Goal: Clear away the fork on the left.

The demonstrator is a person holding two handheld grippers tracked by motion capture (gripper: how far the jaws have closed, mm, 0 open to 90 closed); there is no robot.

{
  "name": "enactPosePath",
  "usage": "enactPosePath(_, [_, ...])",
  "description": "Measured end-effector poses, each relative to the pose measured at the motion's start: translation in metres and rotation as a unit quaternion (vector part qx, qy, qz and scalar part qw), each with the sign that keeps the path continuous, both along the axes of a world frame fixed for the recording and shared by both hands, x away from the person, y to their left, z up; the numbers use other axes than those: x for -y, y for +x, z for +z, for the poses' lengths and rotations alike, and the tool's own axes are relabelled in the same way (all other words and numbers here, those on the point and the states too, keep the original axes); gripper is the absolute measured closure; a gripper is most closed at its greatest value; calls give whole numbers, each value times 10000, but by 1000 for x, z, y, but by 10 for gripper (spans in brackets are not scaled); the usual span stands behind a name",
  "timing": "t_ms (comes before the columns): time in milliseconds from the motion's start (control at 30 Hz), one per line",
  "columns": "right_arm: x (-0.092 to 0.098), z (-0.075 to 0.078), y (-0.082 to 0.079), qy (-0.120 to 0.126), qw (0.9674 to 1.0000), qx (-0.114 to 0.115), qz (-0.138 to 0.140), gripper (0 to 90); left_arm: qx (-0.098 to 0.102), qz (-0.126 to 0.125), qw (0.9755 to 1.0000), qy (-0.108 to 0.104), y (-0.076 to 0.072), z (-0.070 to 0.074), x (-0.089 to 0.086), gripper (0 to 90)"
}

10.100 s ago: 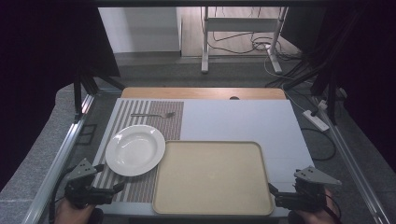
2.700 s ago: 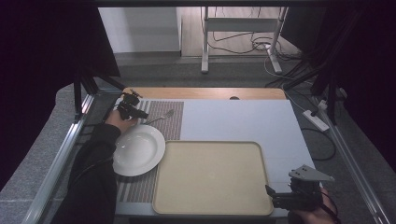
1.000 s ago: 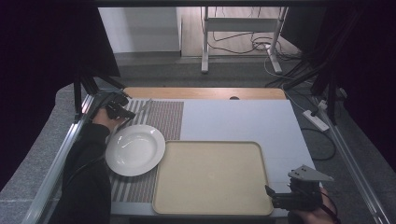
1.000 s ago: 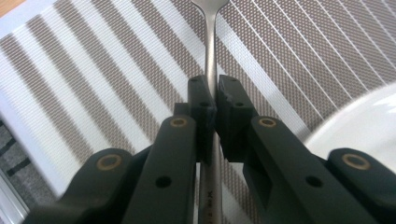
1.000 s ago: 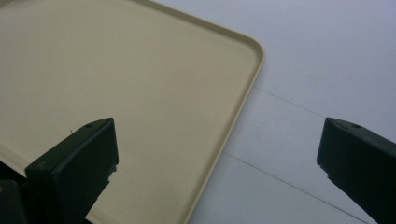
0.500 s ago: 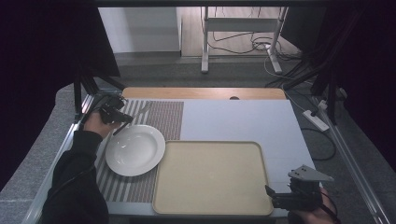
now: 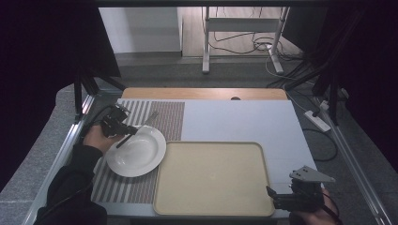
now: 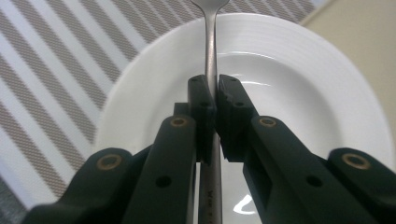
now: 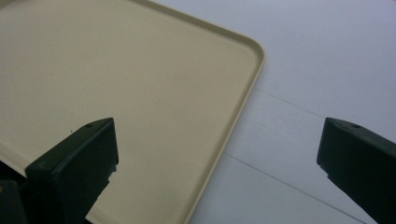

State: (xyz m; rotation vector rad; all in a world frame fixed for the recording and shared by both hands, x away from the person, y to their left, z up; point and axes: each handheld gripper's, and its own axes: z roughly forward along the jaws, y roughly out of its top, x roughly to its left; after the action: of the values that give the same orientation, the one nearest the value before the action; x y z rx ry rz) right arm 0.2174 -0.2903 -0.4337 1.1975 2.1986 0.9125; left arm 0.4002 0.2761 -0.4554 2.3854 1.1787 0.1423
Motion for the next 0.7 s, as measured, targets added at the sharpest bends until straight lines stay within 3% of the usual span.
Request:
enactPosePath(567, [-1,0,-1,-34,10000,15,15,0,-9,-138,9998,-166,-56,-1,25,842])
enactPosePath(700, [-1,0,-1,-47,10000,29,33,0,-48,-134,9994,-310,-67,-3,30,842])
